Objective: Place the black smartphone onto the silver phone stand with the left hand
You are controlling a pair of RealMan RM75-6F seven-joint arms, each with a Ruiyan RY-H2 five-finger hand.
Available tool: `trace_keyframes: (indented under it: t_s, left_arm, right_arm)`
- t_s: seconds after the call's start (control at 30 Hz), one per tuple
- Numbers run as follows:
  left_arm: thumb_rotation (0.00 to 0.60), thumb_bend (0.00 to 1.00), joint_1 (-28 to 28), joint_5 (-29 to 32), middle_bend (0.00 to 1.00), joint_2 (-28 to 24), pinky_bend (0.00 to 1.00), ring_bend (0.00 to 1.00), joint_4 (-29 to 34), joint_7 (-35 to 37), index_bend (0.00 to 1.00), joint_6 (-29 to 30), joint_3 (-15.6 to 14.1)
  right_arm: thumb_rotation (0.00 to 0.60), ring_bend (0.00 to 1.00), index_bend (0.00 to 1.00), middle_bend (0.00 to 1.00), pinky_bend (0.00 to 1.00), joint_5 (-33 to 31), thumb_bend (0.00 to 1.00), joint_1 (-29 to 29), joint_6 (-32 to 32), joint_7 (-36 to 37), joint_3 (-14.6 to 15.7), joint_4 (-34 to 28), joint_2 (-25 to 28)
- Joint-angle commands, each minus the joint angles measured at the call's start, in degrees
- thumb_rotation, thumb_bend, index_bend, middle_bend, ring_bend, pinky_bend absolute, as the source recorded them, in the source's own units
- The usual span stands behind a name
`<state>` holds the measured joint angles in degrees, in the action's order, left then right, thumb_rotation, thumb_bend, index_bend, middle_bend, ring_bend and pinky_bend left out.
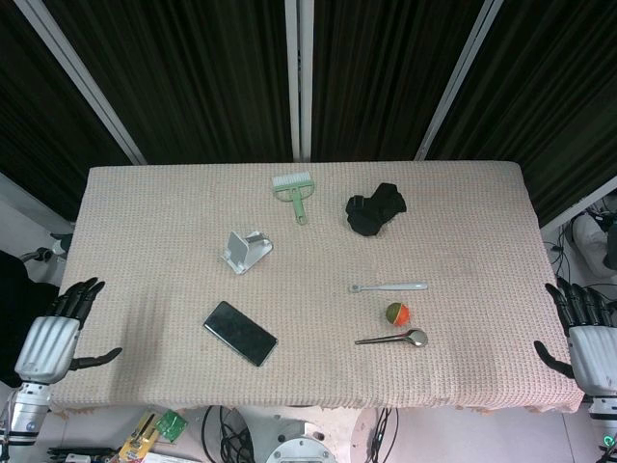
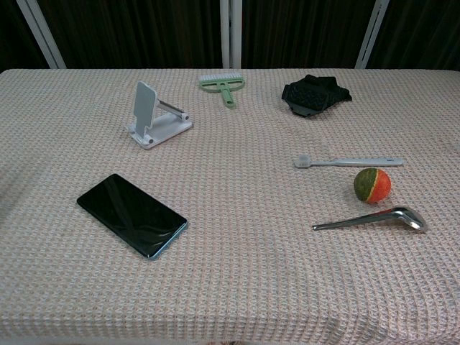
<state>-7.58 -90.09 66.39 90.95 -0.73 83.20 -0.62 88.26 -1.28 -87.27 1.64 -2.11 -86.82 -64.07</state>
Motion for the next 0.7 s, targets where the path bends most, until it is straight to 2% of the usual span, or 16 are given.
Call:
trace_keyframes:
  t_s: [0.03, 0.3, 0.37, 0.5, 0.7]
  left_arm:
    - [0.45, 0.07, 0.0, 0.0, 0.04, 0.0, 0.2, 0.06, 0.0, 0.0, 0.05, 0.0, 0.0]
    - [0.461, 0.07, 0.0, -0.9, 0.04, 0.1, 0.2, 0.06, 0.0, -0.4, 0.05, -0.1, -0.4]
    - [0.486, 0.07, -0.4, -1.8, 0.04, -0.1, 0.2, 0.06, 0.0, -0.7, 0.05, -0.2, -0.7]
    - [0.595, 0.07, -1.9, -5.3, 0.04, -0.7, 0.2, 0.06, 0.4, -2.4, 0.05, -0.8, -1.2]
    - [0.6, 0.07, -6.2, -10.7, 0.05, -1.6, 0.2, 0.06, 3.1, -5.8, 0.05, -4.1, -1.2]
  right_arm:
    - [0.6, 0.0, 0.0, 0.0, 0.0, 0.0, 0.18, 0.0, 0.0, -0.1, 0.0, 0.0, 0.0]
    - [0.6, 0.0, 0.0, 0.0, 0.0, 0.1, 0.18, 0.1, -0.1, 0.3, 0.1, 0.4, -0.1]
    - [0.6, 0.0, 0.0, 0.0, 0.0, 0.0, 0.18, 0.2, -0.3, 0.6, 0.0, 0.5, -0.1]
    - [0.6, 0.0, 0.0, 0.0, 0.0, -0.1, 0.18, 0.2, -0.4, 0.7, -0.1, 0.7, -0.1]
    - [0.6, 0.0, 0.0, 0.0, 0.0, -0.7, 0.18, -0.1, -0.4, 0.2, -0.9, -0.1, 0.2]
